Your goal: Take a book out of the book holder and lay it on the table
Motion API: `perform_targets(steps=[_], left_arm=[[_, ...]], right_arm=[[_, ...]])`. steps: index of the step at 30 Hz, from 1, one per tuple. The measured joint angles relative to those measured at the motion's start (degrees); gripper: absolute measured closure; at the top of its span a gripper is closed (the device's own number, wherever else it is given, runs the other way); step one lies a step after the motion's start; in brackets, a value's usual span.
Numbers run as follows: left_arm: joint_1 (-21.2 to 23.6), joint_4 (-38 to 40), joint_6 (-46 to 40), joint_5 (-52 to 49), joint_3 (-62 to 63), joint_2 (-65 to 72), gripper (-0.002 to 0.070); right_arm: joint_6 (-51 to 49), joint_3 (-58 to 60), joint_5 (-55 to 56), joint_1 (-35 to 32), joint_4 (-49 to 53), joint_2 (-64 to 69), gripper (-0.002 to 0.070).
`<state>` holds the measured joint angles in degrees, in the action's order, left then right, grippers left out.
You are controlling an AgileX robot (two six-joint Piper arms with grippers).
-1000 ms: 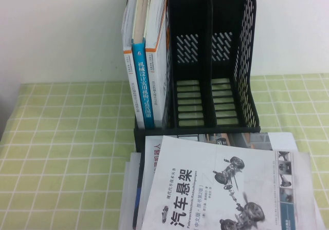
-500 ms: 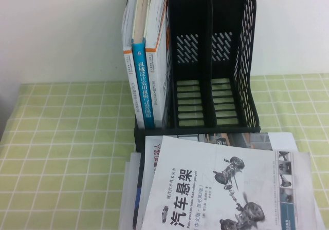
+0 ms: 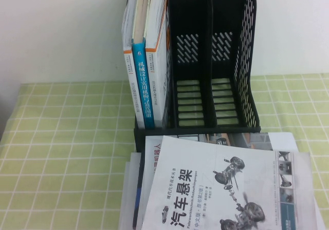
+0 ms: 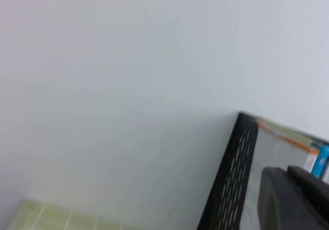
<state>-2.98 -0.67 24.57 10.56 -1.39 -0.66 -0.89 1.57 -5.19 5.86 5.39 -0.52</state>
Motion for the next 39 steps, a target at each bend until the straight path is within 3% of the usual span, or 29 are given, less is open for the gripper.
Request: perform_targets(steps=[7, 11, 16, 19, 25, 31, 35, 39], left_arm=[[0.0, 0.3, 1.9, 20.3, 0.0, 0.0, 0.0678], [0.0, -0.1, 2.4, 34.2, 0.0, -0.1, 0.0678], [0.0, -4.6, 2.9, 31.8, 7.1, -0.1, 0.0678], [0.0, -7.9, 2.9, 24.3, 15.9, 0.0, 0.0678], [0.0, -17.4, 3.5, 13.3, 34.3, 6.7, 0.0678], [0.0, -25.3, 17.7, -0.6, 46.0, 19.5, 0.0678], [0.0, -25.8, 25.4, -15.6, 48.7, 27.9, 0.0678], [0.0, -19.4, 23.5, -30.4, 48.7, 35.4, 0.0678]], right_arm=[[0.9, 0.1, 21.4, 0.0, 1.7, 0.0, 0.0678], [0.0, 0.1, 43.1, 0.0, 0.7, 0.0, 0.0678], [-5.5, -7.3, 49.8, 0.0, -1.3, -0.1, 0.0678], [-8.3, -15.7, 45.6, 0.0, -1.4, -0.1, 0.0678], [-11.2, -34.8, 27.2, 0.0, -1.8, 3.4, 0.0678], [-11.2, -47.0, 10.1, 0.0, 0.4, 18.3, 0.0678], [-11.2, -51.5, -1.6, 0.0, 2.0, 29.0, 0.0678], [-9.2, -52.0, -10.2, 0.0, 3.8, 39.0, 0.0678]])
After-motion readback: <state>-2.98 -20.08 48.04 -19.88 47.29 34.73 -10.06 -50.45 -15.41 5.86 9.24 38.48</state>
